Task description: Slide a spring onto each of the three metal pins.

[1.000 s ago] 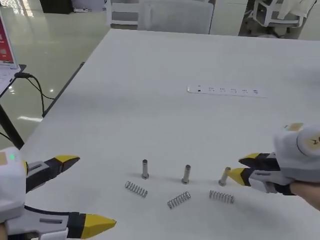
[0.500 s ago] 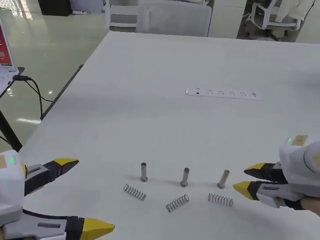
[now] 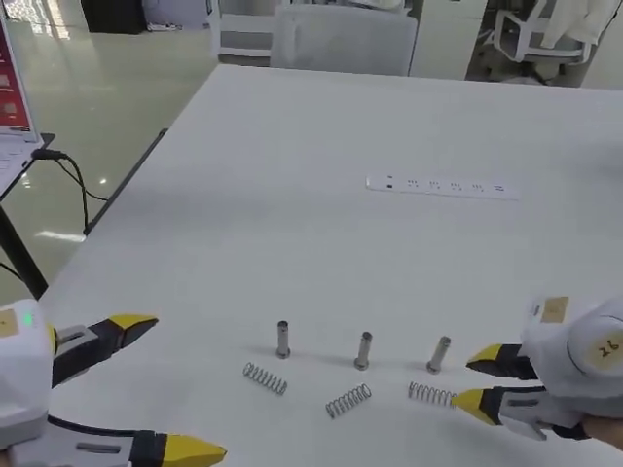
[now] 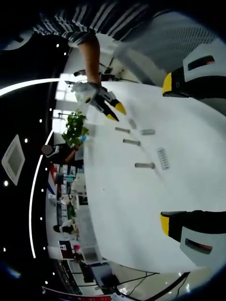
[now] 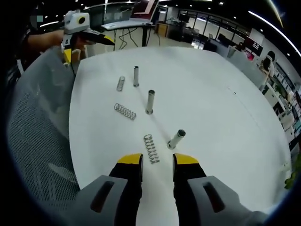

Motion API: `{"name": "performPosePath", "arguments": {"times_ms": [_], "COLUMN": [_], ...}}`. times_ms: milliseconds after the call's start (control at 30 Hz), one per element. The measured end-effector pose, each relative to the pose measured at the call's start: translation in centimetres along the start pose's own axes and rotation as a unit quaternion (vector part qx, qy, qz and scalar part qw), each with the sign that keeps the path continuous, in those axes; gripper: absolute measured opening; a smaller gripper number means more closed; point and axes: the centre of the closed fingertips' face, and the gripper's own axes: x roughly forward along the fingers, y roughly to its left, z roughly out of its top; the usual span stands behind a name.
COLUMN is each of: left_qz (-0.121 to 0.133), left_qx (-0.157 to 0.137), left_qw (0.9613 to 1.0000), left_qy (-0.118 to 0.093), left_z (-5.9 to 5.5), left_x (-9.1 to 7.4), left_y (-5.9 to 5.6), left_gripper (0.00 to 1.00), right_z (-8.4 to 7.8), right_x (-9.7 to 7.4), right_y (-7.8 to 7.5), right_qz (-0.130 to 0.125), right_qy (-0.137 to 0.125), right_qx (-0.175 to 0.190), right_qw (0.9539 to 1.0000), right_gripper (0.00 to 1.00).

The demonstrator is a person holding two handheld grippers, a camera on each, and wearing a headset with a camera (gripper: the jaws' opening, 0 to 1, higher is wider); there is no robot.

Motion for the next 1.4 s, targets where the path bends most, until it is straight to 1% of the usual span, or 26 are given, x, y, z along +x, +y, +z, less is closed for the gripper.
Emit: {"name": "performPosePath", "arguments": {"times_ms": [67, 200, 433, 533, 667, 833, 1000, 1200, 1300, 1400], "left_qz": [0.000, 0.000, -0.001, -0.001, -0.003, -0.002, 0.001, -0.001, -0.005, -0.010], "left_qx": [0.000, -0.001, -0.002, 0.003, 0.007, 0.006, 0.003, 0.003, 0.003, 0.005], "left_qw": [1.0000, 1.0000, 1.0000, 0.9999, 0.9999, 0.9999, 0.9999, 0.9999, 0.9999, 0.9999], "left_qy": [0.000, 0.001, 0.003, 0.009, 0.013, 0.014, 0.014, 0.017, 0.015, 0.013], "left_z": [0.0, -0.2, -0.6, -0.8, -0.9, -1.1, -1.3, -1.4, -1.2, -0.8], "left_x": [0.0, -0.1, -0.2, -0.2, -0.2, -0.4, -0.5, -0.5, -0.4, -0.3], "left_y": [0.0, -0.1, -0.3, -0.4, -0.5, -0.6, -0.3, -0.5, -0.7, -0.9], "left_gripper": [0.98, 0.98, 0.98, 0.98, 0.98, 0.98, 0.98, 0.98, 0.98, 0.98], "right_z": [0.0, -0.3, -0.6, -0.5, -0.8, -0.7, -1.2, -1.9, -1.8, -1.9], "right_x": [0.3, 0.9, 1.9, 2.3, 3.0, 3.3, 3.5, 3.7, 3.6, 3.7], "right_y": [0.2, 0.9, 0.9, 1.1, 0.9, 0.8, 1.0, 0.9, 0.9, 0.8], "right_qz": [0.005, 0.024, 0.029, 0.035, 0.035, 0.041, 0.048, 0.053, 0.055, 0.057], "right_qy": [0.003, 0.016, 0.030, 0.030, 0.042, 0.044, 0.053, 0.066, 0.064, 0.065], "right_qx": [-0.008, -0.032, -0.042, -0.045, -0.055, -0.057, -0.065, -0.071, -0.068, -0.071], "right_qw": [0.9999, 0.9991, 0.9983, 0.9979, 0.9970, 0.9966, 0.9953, 0.9939, 0.9941, 0.9938], "right_gripper": [0.23, 0.21, 0.20, 0.20, 0.20, 0.19, 0.16, 0.15, 0.15, 0.12]}}
